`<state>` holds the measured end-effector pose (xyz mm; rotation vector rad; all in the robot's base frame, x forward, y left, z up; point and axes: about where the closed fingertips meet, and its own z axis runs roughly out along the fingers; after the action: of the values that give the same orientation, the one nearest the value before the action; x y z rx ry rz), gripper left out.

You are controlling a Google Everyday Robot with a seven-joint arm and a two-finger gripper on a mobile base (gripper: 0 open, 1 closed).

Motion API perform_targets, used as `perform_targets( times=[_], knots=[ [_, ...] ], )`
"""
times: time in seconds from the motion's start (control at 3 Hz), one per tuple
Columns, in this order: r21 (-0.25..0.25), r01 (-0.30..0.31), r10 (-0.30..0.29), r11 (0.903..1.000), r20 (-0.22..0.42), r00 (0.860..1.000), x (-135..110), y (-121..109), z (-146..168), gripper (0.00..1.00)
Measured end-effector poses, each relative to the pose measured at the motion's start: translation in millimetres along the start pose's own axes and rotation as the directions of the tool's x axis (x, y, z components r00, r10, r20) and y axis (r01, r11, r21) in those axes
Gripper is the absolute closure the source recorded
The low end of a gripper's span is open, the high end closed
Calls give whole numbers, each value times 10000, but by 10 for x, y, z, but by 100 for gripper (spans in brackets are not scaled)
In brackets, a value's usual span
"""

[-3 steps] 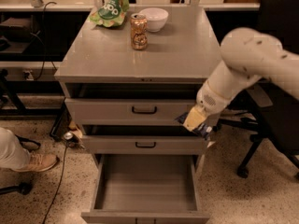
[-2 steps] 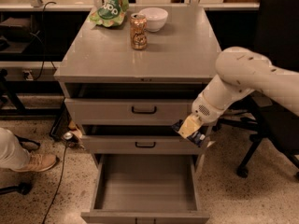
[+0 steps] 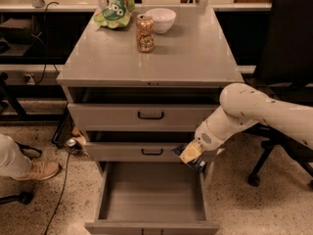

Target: Place rxbar blueberry into bottom drawer

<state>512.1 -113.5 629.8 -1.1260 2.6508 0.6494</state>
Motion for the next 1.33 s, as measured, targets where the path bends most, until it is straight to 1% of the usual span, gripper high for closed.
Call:
perform_targets(
  times=[0.33,0.67,1.0,1.33],
  knots=[
    [-87,-135,135,9999,98,9999,155,-10,273,100],
    [-397,-387,399,9985,320,9987,404,-26,762,100],
    [-840,-439,500,9955,726,9961,548,-76,1295,100],
    [-1220,-472,614,9914,1154,9914,584,-134,1809,100]
  ],
)
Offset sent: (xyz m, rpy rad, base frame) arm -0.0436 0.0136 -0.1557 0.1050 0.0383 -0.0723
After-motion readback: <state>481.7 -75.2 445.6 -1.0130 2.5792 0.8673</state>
